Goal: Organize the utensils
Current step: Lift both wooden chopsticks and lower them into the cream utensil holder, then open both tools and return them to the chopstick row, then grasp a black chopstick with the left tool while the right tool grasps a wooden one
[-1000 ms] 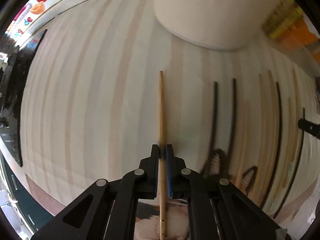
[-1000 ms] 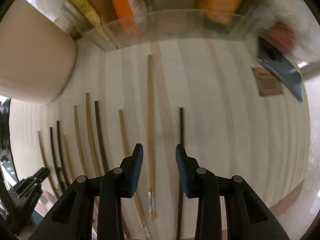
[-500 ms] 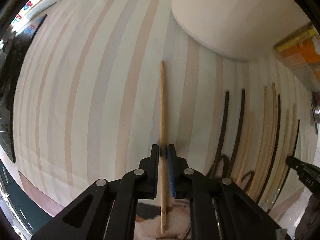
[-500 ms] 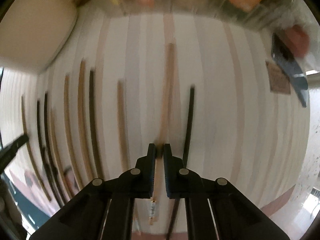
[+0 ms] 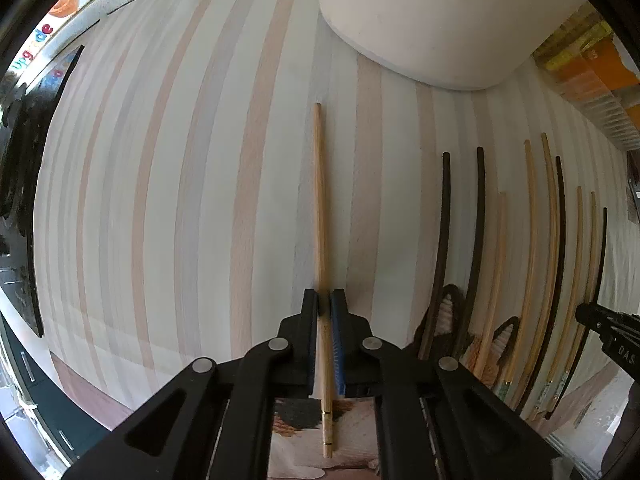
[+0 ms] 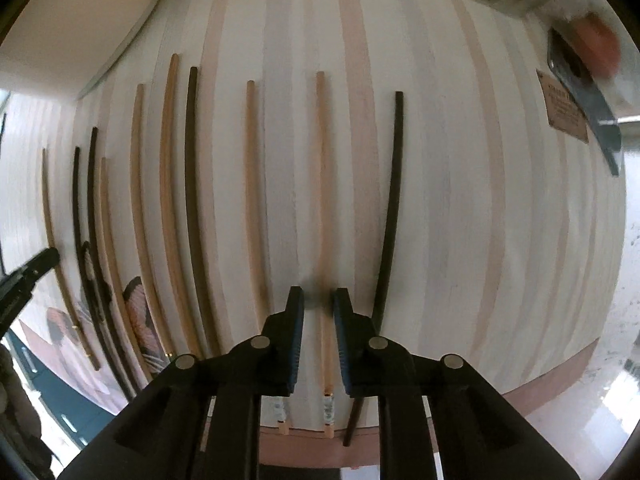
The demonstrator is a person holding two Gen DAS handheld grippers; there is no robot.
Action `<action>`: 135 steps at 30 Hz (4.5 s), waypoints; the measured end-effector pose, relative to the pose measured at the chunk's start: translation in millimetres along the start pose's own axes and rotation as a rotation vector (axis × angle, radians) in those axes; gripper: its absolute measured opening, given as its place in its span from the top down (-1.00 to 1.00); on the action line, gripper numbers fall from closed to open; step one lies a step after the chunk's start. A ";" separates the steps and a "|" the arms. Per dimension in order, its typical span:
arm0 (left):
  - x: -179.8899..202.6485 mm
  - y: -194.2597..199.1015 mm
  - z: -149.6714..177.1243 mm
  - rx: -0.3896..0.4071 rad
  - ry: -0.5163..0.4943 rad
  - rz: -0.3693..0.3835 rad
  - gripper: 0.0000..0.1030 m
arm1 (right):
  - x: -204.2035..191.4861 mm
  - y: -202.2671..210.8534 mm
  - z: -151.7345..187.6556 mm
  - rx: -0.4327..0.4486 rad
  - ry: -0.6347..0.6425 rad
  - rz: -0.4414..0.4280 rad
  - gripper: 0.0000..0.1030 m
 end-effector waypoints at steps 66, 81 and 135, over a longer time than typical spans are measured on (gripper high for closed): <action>1.4 249.0 -153.8 0.854 0.111 0.348 0.92 | -113.2 314.0 -151.0 1.167 -0.014 -0.163 0.86; -6.2 260.4 -116.0 0.734 0.017 0.247 0.18 | -125.4 285.3 -152.6 1.009 0.099 -0.227 0.62; -17.3 2.9 59.0 0.103 -0.063 -0.052 0.93 | -42.3 11.9 40.2 0.203 -0.022 0.001 0.86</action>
Point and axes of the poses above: each gripper's, at about its wrist camera, not at the fingertips, and y roughly against the way its jaws point, x to its right, z to its underside, the point moved 2 cm from there along -y, roughly the way its jaws point, and after that the axes turned 9 degrees about y, right-handed, at the moved point
